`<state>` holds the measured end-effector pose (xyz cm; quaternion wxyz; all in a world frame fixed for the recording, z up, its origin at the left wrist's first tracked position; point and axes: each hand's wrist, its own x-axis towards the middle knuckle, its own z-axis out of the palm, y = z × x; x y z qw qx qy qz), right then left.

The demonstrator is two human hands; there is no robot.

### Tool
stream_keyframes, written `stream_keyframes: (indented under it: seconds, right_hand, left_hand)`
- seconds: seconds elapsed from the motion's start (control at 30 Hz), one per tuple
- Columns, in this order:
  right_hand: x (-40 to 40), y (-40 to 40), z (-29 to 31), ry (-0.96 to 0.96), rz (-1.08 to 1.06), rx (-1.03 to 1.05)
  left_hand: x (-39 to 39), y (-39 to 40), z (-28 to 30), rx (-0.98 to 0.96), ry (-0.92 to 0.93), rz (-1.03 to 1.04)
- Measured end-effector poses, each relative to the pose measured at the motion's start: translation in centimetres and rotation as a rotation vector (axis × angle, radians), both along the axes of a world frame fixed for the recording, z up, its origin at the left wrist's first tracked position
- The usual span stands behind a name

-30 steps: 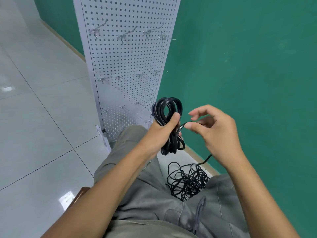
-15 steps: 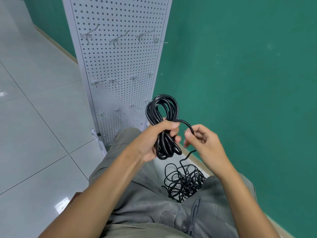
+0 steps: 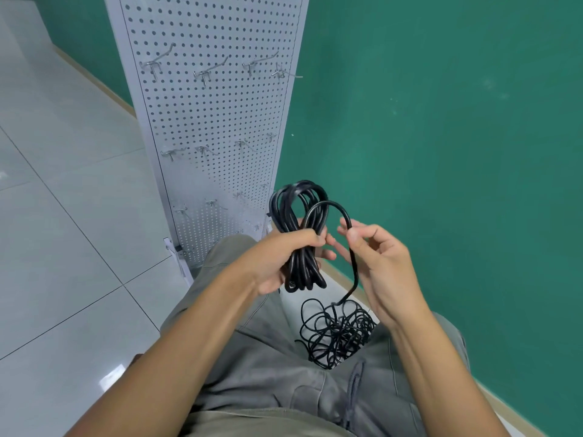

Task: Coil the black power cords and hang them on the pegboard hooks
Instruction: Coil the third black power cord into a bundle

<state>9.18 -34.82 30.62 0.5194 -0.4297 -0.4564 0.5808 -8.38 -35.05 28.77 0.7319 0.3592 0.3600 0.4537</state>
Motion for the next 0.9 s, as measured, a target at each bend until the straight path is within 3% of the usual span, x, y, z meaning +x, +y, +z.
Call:
stream_keyframes:
  seconds: [0.07,0.4,0.53,0.67,0.9]
  right_hand:
    - [-0.7,0.0,1.0,-0.018,0.016,0.027]
    - [-3.5,0.1,3.8,-0.071,0.026,0.001]
    - [-3.3,0.5,4.6,-0.209,0.027,-0.001]
    - [-2.9,0.4,5.3,-0.363,0.075,0.123]
    - [-1.2,0.6,5.6,-0.473,0.254,0.313]
  left_hand:
    - [0.7,-0.2,-0.5,-0.025,0.048,-0.013]
    - [0.3,-0.5,0.2,-0.016,-0.087,-0.024]
    - [-0.4,-0.6,0.2,-0.009,-0.163,-0.106]
    - [-0.6,-0.3,-0.4,0.064,-0.211,-0.205]
    - [-0.2,-0.6,-0.1,0.038,-0.494,-0.248]
